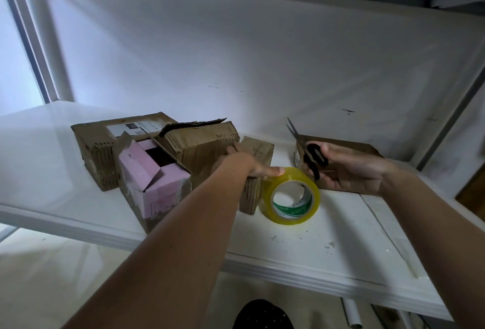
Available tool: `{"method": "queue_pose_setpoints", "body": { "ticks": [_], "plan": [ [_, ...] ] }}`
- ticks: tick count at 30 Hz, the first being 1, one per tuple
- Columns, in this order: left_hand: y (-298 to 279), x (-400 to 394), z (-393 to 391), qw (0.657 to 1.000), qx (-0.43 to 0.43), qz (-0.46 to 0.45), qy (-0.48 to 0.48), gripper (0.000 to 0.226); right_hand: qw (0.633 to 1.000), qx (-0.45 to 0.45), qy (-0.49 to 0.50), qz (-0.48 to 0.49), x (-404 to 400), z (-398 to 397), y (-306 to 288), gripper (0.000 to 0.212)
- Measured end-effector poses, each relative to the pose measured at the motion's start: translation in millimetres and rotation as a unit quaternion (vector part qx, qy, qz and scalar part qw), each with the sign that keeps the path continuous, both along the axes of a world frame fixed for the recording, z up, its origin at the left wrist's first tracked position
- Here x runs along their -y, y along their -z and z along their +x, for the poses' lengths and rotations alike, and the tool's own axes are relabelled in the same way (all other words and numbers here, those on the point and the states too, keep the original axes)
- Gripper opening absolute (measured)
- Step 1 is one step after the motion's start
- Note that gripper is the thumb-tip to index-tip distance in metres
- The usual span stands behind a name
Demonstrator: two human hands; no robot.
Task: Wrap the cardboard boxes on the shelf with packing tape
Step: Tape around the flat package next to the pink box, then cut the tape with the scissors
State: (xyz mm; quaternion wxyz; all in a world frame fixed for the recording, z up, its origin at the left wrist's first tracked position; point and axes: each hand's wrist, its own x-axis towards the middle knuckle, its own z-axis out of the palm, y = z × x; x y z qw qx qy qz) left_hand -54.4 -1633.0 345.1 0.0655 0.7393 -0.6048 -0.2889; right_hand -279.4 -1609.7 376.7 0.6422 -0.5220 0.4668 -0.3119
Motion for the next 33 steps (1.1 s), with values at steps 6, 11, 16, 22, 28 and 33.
{"method": "queue_pose_setpoints", "body": {
  "ticks": [6,11,16,22,28,33],
  "plan": [
    [3,0,-1,1.000,-0.005,-0.009,-0.015,0.146,0.999,0.003,0.029,-0.037,-3,30,-4,0.052],
    [-3,-1,2,0.999,0.031,0.011,0.036,0.142,0.999,-0.002,0.041,-0.025,-2,32,-3,0.065],
    [-11,0,5,0.991,0.051,0.065,0.103,0.121,0.992,0.076,0.097,-0.022,0,37,-1,0.059],
    [-5,1,4,0.997,0.023,0.040,0.055,0.140,0.981,0.162,0.092,0.047,5,36,5,0.071],
    [-1,1,4,0.999,0.018,0.031,0.039,0.142,0.986,0.147,0.078,0.029,-2,43,5,0.019],
    [3,2,3,0.999,0.023,0.011,0.019,0.145,0.993,0.034,0.088,-0.078,-3,52,14,0.044]
  ]
}}
